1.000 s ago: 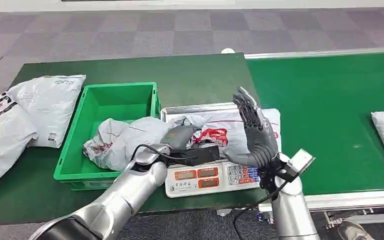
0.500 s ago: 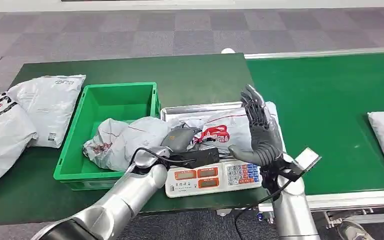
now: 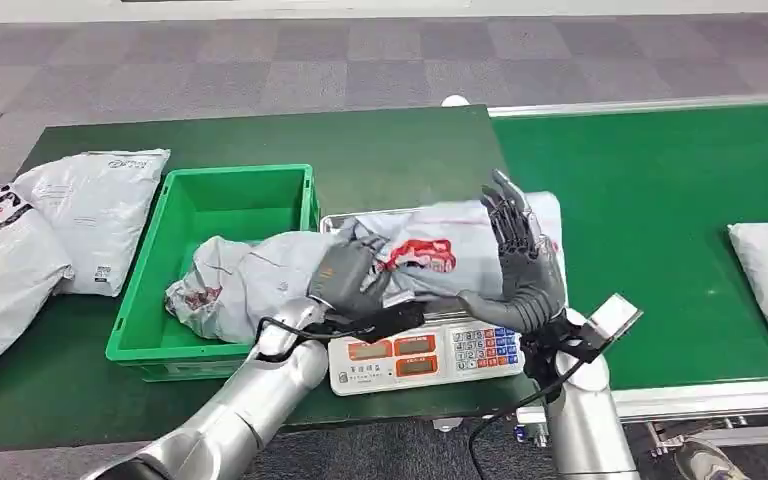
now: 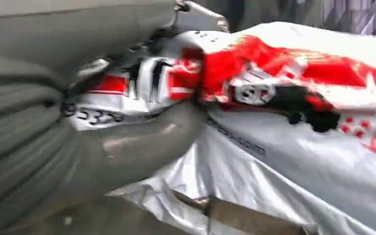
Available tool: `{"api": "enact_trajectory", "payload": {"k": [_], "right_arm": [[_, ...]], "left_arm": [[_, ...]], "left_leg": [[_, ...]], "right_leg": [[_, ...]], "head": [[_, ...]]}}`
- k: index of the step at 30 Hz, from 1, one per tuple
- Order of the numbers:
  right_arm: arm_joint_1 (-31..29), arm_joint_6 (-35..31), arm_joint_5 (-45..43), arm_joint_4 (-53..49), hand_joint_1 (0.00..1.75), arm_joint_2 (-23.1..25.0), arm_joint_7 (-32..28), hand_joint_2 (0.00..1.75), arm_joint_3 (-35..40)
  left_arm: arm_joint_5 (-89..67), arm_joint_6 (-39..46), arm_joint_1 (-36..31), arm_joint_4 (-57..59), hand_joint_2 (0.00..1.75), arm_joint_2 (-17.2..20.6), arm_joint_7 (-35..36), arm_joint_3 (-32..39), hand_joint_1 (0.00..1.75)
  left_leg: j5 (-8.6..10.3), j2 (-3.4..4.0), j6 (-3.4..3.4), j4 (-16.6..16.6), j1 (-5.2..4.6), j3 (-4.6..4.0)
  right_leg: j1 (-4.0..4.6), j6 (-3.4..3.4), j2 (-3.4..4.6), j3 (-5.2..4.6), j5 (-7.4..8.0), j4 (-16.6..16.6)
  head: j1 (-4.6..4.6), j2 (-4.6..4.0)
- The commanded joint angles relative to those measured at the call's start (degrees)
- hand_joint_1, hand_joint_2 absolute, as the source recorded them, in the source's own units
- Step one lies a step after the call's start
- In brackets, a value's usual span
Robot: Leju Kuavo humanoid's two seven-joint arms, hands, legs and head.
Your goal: Moved the parcel from conveyor to table for the left to box.
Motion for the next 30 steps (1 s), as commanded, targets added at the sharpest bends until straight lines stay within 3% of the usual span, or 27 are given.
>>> {"api": "enact_trajectory", "payload": {"k": [1,3,6,12,14,17,18,21,24,30], "right_arm": [[0.0,-2.0,-0.8,-1.6,0.00,0.3,3.7,1.75,-2.4],[0.2,-1.4,-1.0,-1.6,0.00,0.0,4.1,1.75,-2.5],[-0.7,-0.9,-1.0,-0.6,0.00,-0.3,4.1,1.75,-2.3],[-0.7,-1.0,-1.5,0.2,0.00,-0.9,4.1,1.75,-1.7],[-0.8,-1.3,-1.4,0.7,0.00,-1.0,4.2,1.75,-1.4],[-0.7,-1.4,-1.1,0.9,0.00,-1.4,4.2,1.75,-1.5],[-0.9,-1.3,-1.0,1.2,0.00,-1.2,4.2,1.75,-1.8],[-0.3,-1.2,0.0,1.0,0.00,-0.6,3.9,1.75,-2.3],[0.3,-1.0,0.3,0.0,0.00,-0.4,3.8,1.75,-2.6],[-0.7,-0.5,0.5,0.5,0.00,-0.1,4.4,1.75,-2.8]], "left_arm": [[-5.4,11.7,12.0,-31.1,1.75,12.4,4.5,22.1,1.75],[-2.6,10.5,13.9,-33.9,1.75,13.1,-0.1,24.9,1.75],[-0.5,8.3,15.7,-37.6,1.75,10.0,-5.3,25.9,1.75],[2.8,12.3,17.2,-39.2,1.75,9.8,-4.8,27.5,1.75],[-3.0,11.2,17.5,-39.0,1.75,10.2,1.6,30.3,1.75],[-10.3,-0.4,16.5,-32.3,1.75,13.1,15.8,34.2,1.75],[-13.3,-7.5,14.6,-25.4,1.75,14.7,19.6,35.0,1.75],[-19.4,-12.2,11.0,-14.5,1.75,17.0,22.9,36.8,1.75],[-21.8,-15.5,9.7,-10.8,1.75,18.5,23.4,37.7,1.75],[-30.9,-22.8,6.2,-2.0,1.75,20.6,27.7,33.5,1.75]], "left_leg": [[-0.07,0.47,-0.05,-0.1,0.00,0.22],[-0.07,0.64,-0.07,-0.3,0.01,0.37],[-0.10,0.64,-0.08,-0.1,0.04,0.25],[-0.08,0.35,-0.08,-0.1,0.07,0.15],[-0.10,0.48,-0.10,-0.2,0.07,0.19],[-0.06,0.38,-0.12,-0.2,0.03,0.16],[-0.04,0.39,-0.14,-0.3,0.02,0.30],[-0.01,0.28,-0.13,-0.2,0.00,0.25],[0.00,0.38,-0.18,-0.2,0.08,0.26],[0.06,0.44,-0.21,-0.3,0.09,0.45]], "right_leg": [[0.01,-0.07,0.48,0.04,0.06,-0.1],[0.01,-0.10,0.65,0.13,0.10,-0.2],[0.04,-0.08,0.67,-0.03,0.02,0.0],[0.05,-0.07,0.35,0.00,-0.03,-0.1],[0.05,-0.09,0.51,0.03,0.01,-0.1],[0.02,-0.10,0.40,-0.01,0.00,-0.1],[0.01,-0.13,0.43,0.11,0.01,-0.2],[0.00,-0.11,0.27,0.08,-0.01,-0.1],[0.12,-0.17,0.40,0.03,0.04,-0.1],[0.09,-0.20,0.50,0.19,0.10,-0.2]], "head": [[-0.02,0.00],[0.00,0.00],[0.00,0.00],[0.00,0.00],[0.00,0.00],[-0.02,0.00],[0.00,0.00],[0.00,0.00],[-0.02,-0.02],[-0.02,0.00]]}}
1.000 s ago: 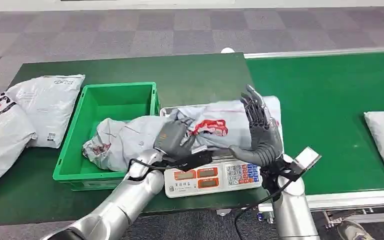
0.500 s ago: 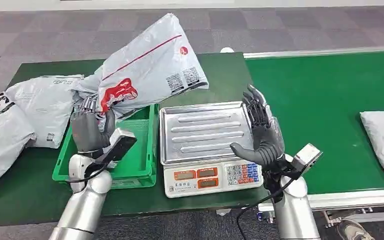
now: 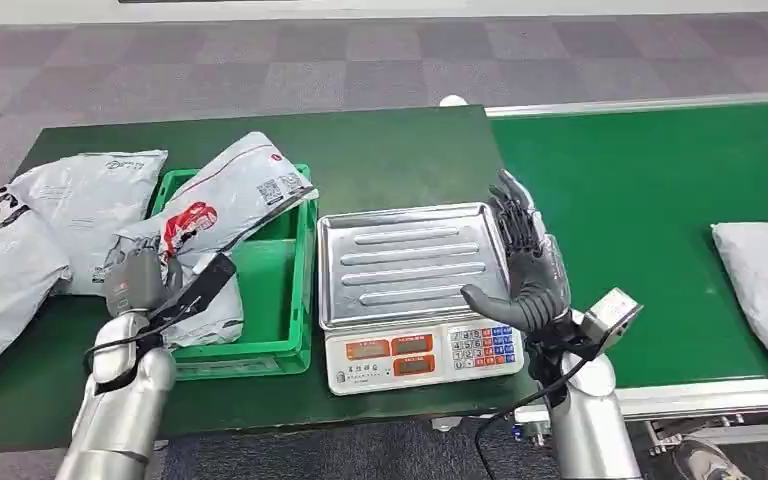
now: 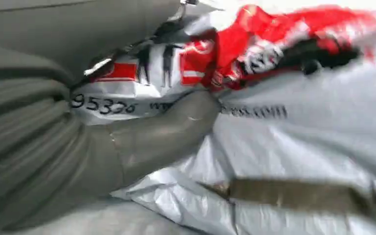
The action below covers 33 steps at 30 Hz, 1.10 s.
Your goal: Moved the parcel from conveyor to table for the left to box.
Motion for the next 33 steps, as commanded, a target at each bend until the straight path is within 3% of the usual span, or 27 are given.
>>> {"api": "enact_trajectory", "payload": {"k": [1,7,13,14,19,23,25,26,27,28,30,33], "right_arm": [[-1.5,0.5,0.3,2.3,0.00,0.0,0.8,1.75,-1.9],[-1.0,0.0,0.9,2.6,0.00,-0.3,0.5,1.75,-2.1],[-0.8,-0.2,0.9,2.3,0.00,-0.4,0.5,1.75,-2.2],[-0.7,-0.2,0.9,2.1,0.00,-0.5,0.4,1.75,-2.2],[-0.2,-0.2,0.8,1.2,0.00,-0.8,0.4,1.75,-2.6],[-0.1,-0.2,0.8,1.2,0.00,-0.8,0.4,1.75,-2.5],[0.4,-0.4,0.7,0.5,0.00,-0.7,0.4,1.75,-2.7],[0.8,-0.5,0.6,0.1,0.00,-0.7,0.4,1.75,-2.9],[1.6,-0.8,0.5,-1.0,0.00,-0.8,0.4,1.75,-3.2],[2.1,-0.7,0.3,-1.7,0.00,-1.0,0.4,1.75,-3.4],[2.5,-0.5,0.1,-2.2,0.00,-1.1,0.5,1.75,-3.7],[2.3,-0.5,-0.1,-1.7,0.00,-1.3,0.4,1.75,-3.7]], "left_arm": [[-8.1,-7.4,-6.3,21.1,1.75,4.7,4.6,0.3,1.75],[-12.4,-9.1,-7.7,22.8,1.75,6.5,5.5,-0.9,1.75],[-13.3,-6.7,-7.5,21.6,1.75,6.6,5.3,-1.9,1.75],[-13.7,-6.0,-7.7,21.3,1.75,6.6,5.3,-2.1,0.05],[-14.2,-5.4,-8.3,19.3,1.75,6.6,5.0,-2.9,0.00],[-14.2,-5.3,-8.2,19.3,1.75,6.5,4.9,-2.9,0.00],[-12.4,-1.4,-7.1,16.0,1.75,6.2,2.3,-2.7,0.00],[-10.7,0.3,-6.7,14.2,1.75,5.8,0.2,-2.5,0.00],[-1.7,4.0,-5.3,8.2,1.75,4.1,-8.4,-1.0,0.00],[6.2,2.3,-4.2,3.7,1.75,3.0,-14.2,-0.8,0.00],[12.6,-0.3,-2.5,-1.9,1.75,3.0,-15.5,-2.8,0.00],[31.4,-6.4,-0.1,-8.5,1.75,2.4,-27.6,-5.5,0.00]], "left_leg": [[0.09,0.19,-0.01,-0.3,-0.02,0.40],[-0.46,0.33,-0.31,-0.3,-0.16,0.79],[-0.37,0.54,-0.41,-0.7,-0.03,1.13],[-0.48,0.51,-0.45,-0.7,-0.06,1.42],[-0.12,0.41,-0.87,-1.1,0.04,1.46],[-0.11,0.46,-1.07,-1.1,0.03,2.16],[-0.08,0.45,-1.07,-1.1,0.06,2.13],[-0.11,0.45,-1.08,-1.1,0.04,2.16],[-0.05,0.42,-1.06,-1.2,0.09,2.05],[-0.08,0.40,-1.07,-1.1,0.06,2.08],[-0.06,0.24,-1.04,-1.1,0.09,1.91],[-0.08,0.17,-1.03,-1.0,0.10,1.75]], "right_leg": [[-0.02,-0.05,0.25,0.29,0.13,-0.3],[-0.04,-0.38,0.35,1.04,-0.23,0.0],[-0.07,-0.71,0.52,1.14,-0.11,-0.2],[-0.11,-0.76,0.48,1.38,-0.27,0.0],[-0.03,-0.95,0.43,1.30,-0.21,-0.2],[-0.05,-1.07,0.47,1.40,-0.31,-0.1],[-0.02,-1.08,0.47,1.37,-0.28,-0.1],[-0.04,-1.10,0.47,1.39,-0.33,0.0],[0.01,-1.09,0.45,1.31,-0.25,-0.1],[-0.01,-1.10,0.42,1.33,-0.31,-0.1],[0.02,-1.08,0.27,1.22,-0.31,-0.1],[0.03,-1.06,0.20,1.09,-0.37,-0.1]], "head": [[0.00,0.00],[0.00,0.00],[-0.02,-0.02],[-0.02,0.00],[-0.02,0.00],[-0.02,-0.02],[-0.02,-0.02],[-0.02,-0.02],[-0.02,0.00],[-0.02,-0.02],[-0.02,0.00],[-0.02,0.00]]}}
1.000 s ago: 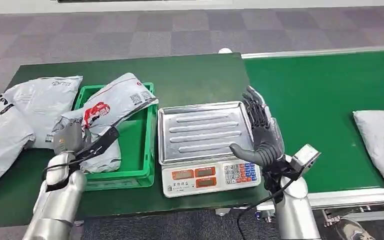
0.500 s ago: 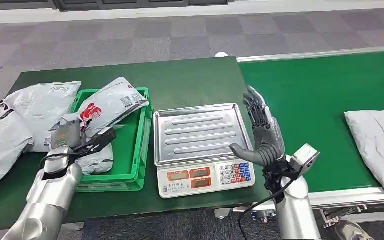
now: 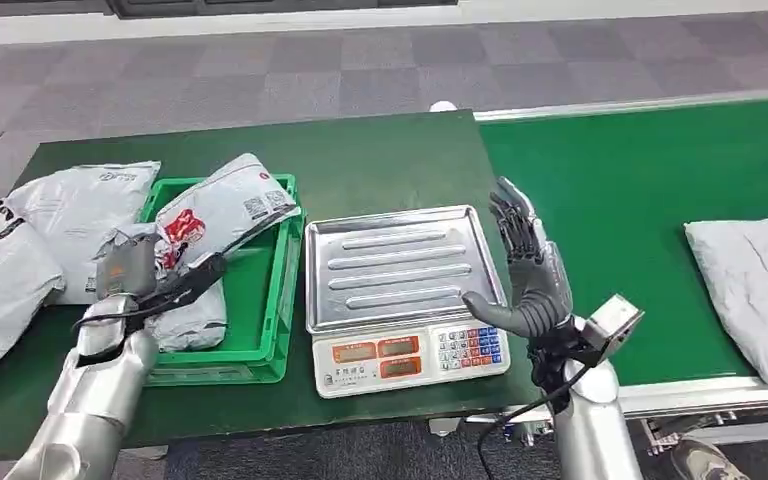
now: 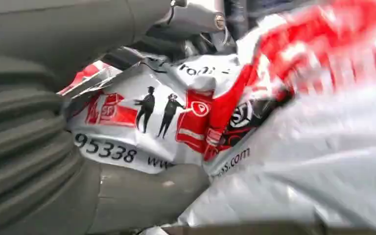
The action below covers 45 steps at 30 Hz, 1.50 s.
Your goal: Moved the parcel from conveyor to table for the left to box.
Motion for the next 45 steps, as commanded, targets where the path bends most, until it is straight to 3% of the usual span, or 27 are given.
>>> {"api": "enact_trajectory", "payload": {"k": [1,2,3,17,18,26,29,45], "right_arm": [[0.0,0.1,-0.5,-0.1,0.00,-1.4,0.2,1.75,-2.7],[-0.6,0.3,-0.6,1.1,0.00,-1.6,0.0,1.75,-2.4],[-0.9,0.2,-0.6,1.7,0.00,-1.6,-0.3,1.75,-2.1],[-1.1,-0.3,-0.6,2.1,0.00,-1.8,-0.8,1.75,-1.7],[-1.3,-0.2,-0.5,2.3,0.00,-1.8,-0.8,1.75,-1.5],[-2.4,-2.2,0.2,2.9,0.00,-2.0,-0.3,1.75,0.0],[-4.0,-6.8,3.9,4.9,0.00,-2.2,0.1,1.75,0.7],[-4.5,-7.1,3.9,5.8,0.00,-2.4,-0.1,1.75,0.9]], "left_arm": [[34.7,-11.1,6.7,-19.9,1.75,-2.2,-20.7,-6.7,0.00],[45.9,-22.2,8.1,-22.0,1.75,-2.1,-25.0,-7.9,0.00],[49.9,-24.0,9.0,-23.2,1.75,-2.2,-26.8,-8.7,0.00],[54.4,-24.6,9.8,-24.3,1.75,-2.3,-27.3,-11.1,0.00],[59.1,-28.8,9.7,-23.4,1.75,-3.3,-27.3,-10.6,0.00],[61.3,-20.5,10.0,-20.9,1.75,-7.8,-29.0,-12.3,0.00],[68.8,-25.2,12.1,-23.0,1.75,-9.5,-31.1,-12.6,0.00],[69.1,-25.2,12.6,-24.0,1.75,-9.4,-31.0,-13.0,0.00]], "left_leg": [[0.07,-0.26,0.15,0.0,0.05,-0.34],[0.06,-0.23,0.14,0.1,0.02,-0.42],[0.06,-0.28,0.18,0.1,0.05,-0.50],[-0.05,-0.17,0.24,0.2,-0.06,-0.71],[-0.05,-0.17,0.24,0.2,-0.08,-0.70],[-0.03,-0.31,0.29,0.2,-0.09,-0.74],[-0.06,-0.25,0.28,0.2,-0.10,-0.74],[-0.08,-0.23,0.28,0.2,-0.11,-0.80]], "right_leg": [[0.06,0.09,-0.23,-0.14,0.02,-0.1],[0.03,0.08,-0.23,-0.22,0.01,-0.1],[0.07,0.12,-0.26,-0.23,0.02,-0.2],[-0.03,0.14,-0.14,-0.46,0.04,-0.1],[-0.04,0.14,-0.14,-0.47,0.03,-0.1],[-0.04,0.18,-0.30,-0.40,0.03,-0.1],[-0.05,0.18,-0.22,-0.41,0.05,-0.2],[-0.06,0.16,-0.21,-0.49,0.03,-0.1]], "head": [[0.02,0.00],[0.02,0.00],[0.02,-0.02],[0.02,0.00],[0.02,-0.02],[0.02,0.00],[0.02,0.00],[0.02,0.00]]}}
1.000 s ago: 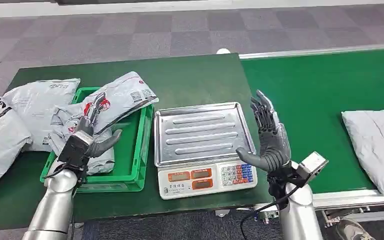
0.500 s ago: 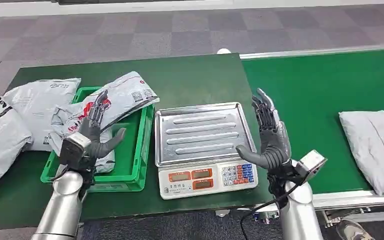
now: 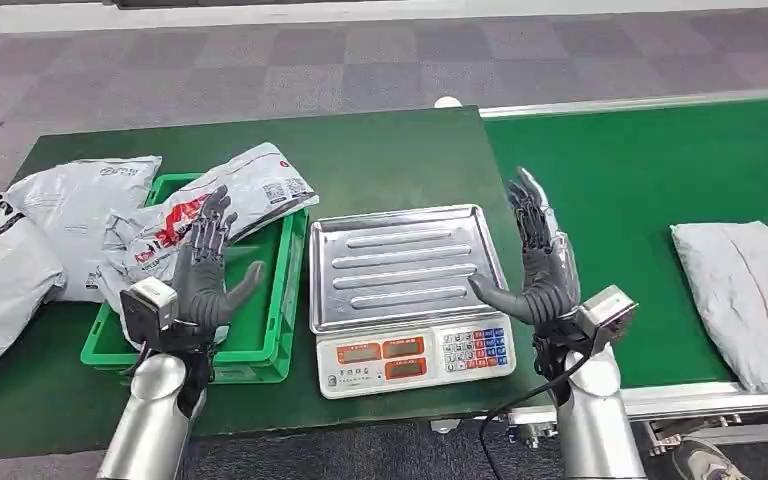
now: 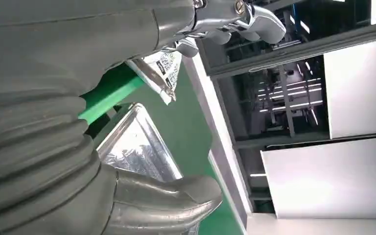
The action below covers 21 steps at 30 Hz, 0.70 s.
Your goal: Moved the parcel from conveyor to table for the left to box.
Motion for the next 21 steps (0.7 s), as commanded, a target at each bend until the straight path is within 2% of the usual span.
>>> {"api": "enact_trajectory", "payload": {"k": [1,2,4,6,8,9,10,14,17,18,19,20,21], "right_arm": [[-2.4,-0.1,0.1,4.1,0.00,-2.0,0.1,1.75,1.6],[-2.4,-3.4,2.7,4.0,0.00,-2.2,0.4,1.75,1.6],[-2.6,-3.5,2.8,4.2,0.00,-2.2,0.4,1.75,1.7],[-4.4,-13.5,11.3,7.3,0.00,-2.5,3.7,1.75,2.0],[-5.9,-19.3,15.9,10.8,0.00,-3.1,5.8,1.75,1.4],[-6.7,-24.8,20.7,13.2,0.00,-3.8,7.2,1.75,0.7],[-7.4,-34.2,31.0,15.5,0.00,-4.4,10.5,1.75,0.8],[-10.1,-40.1,34.5,22.5,0.00,-6.4,12.3,1.75,-4.4],[-12.2,-41.7,35.7,27.6,0.00,-7.7,14.4,1.75,-9.5],[-35.2,-39.2,51.3,56.4,0.00,-22.6,36.1,1.75,-7.9],[-43.8,-37.3,52.6,69.0,0.00,-26.9,32.9,1.75,-7.5],[-46.4,-35.8,53.3,71.3,0.00,-28.3,32.6,1.75,-7.4],[-46.4,-35.8,53.3,71.3,0.00,-28.3,32.6,1.75,-7.4]], "left_arm": [[0.2,-0.1,-0.6,1.3,1.75,0.7,0.2,-2.0,0.00],[1.6,-1.2,-0.4,1.2,1.75,0.6,0.2,-2.0,0.00],[1.4,-1.1,-0.3,1.1,1.75,0.4,0.2,-2.3,0.00],[4.9,-4.5,1.0,0.3,1.75,-0.7,0.6,-3.8,0.00],[5.5,-5.2,1.8,0.7,1.75,-2.0,0.7,-5.8,0.00],[5.4,-5.5,2.2,0.9,1.75,-2.3,0.8,-7.5,0.00],[5.4,-5.3,2.9,0.5,1.75,-2.5,0.8,-8.2,0.00],[6.1,-6.4,4.5,-1.4,1.75,-2.9,0.9,-9.5,0.00],[5.8,-6.2,5.1,-2.0,1.75,-2.4,1.2,-9.5,0.00],[7.7,-6.9,7.2,-0.2,1.75,-1.7,-1.0,-10.4,0.00],[7.7,-6.4,7.7,0.5,1.75,-1.3,-3.0,-11.1,0.00],[7.7,-6.3,8.2,-0.2,1.75,-1.2,-3.0,-11.3,0.00],[7.7,-6.3,8.2,-0.2,1.75,-1.2,-3.0,-11.3,0.00]], "left_leg": [[0.01,0.01,0.05,0.0,0.04,0.05],[0.01,0.01,0.04,0.0,0.01,0.03],[0.00,0.00,0.05,0.0,0.02,0.03],[0.02,-0.01,0.06,-0.1,0.04,0.05],[0.00,0.03,0.05,0.0,0.01,0.04],[0.02,0.02,0.08,-0.1,0.04,0.07],[0.03,-0.03,0.06,-0.1,0.00,0.07],[0.01,-0.03,0.09,0.0,0.00,0.05],[0.00,-0.15,0.14,0.0,0.00,0.04],[0.01,-0.19,0.13,0.0,0.00,0.04],[0.01,-0.20,0.16,0.0,0.01,0.04],[0.00,0.19,0.24,0.1,-0.13,-0.05],[0.00,0.19,0.24,0.1,-0.13,-0.05]], "right_leg": [[0.04,0.03,0.04,0.08,0.05,-0.1],[0.02,0.03,0.03,0.05,0.03,-0.1],[0.03,0.03,0.03,0.07,0.03,-0.1],[0.04,0.03,0.03,0.11,0.06,-0.2],[0.02,0.04,0.06,0.07,0.05,-0.1],[0.04,0.05,0.06,0.13,0.09,-0.2],[0.00,0.05,0.01,0.12,0.05,-0.1],[0.02,0.07,-0.04,0.15,0.06,-0.2],[0.01,0.07,-0.12,0.16,0.05,-0.2],[0.02,0.07,-0.16,0.17,0.05,-0.2],[0.02,0.08,-0.17,0.19,0.07,-0.2],[-0.12,0.16,0.22,-0.05,0.18,-0.1],[-0.12,0.16,0.22,-0.05,0.18,-0.1]], "head": [[0.00,0.02],[0.00,0.02],[0.00,0.02],[0.00,0.02],[0.00,0.02],[0.00,0.00],[0.00,0.00],[0.00,0.02],[0.00,0.00],[0.00,0.02],[0.00,0.00],[0.00,0.00],[0.00,0.00]]}}
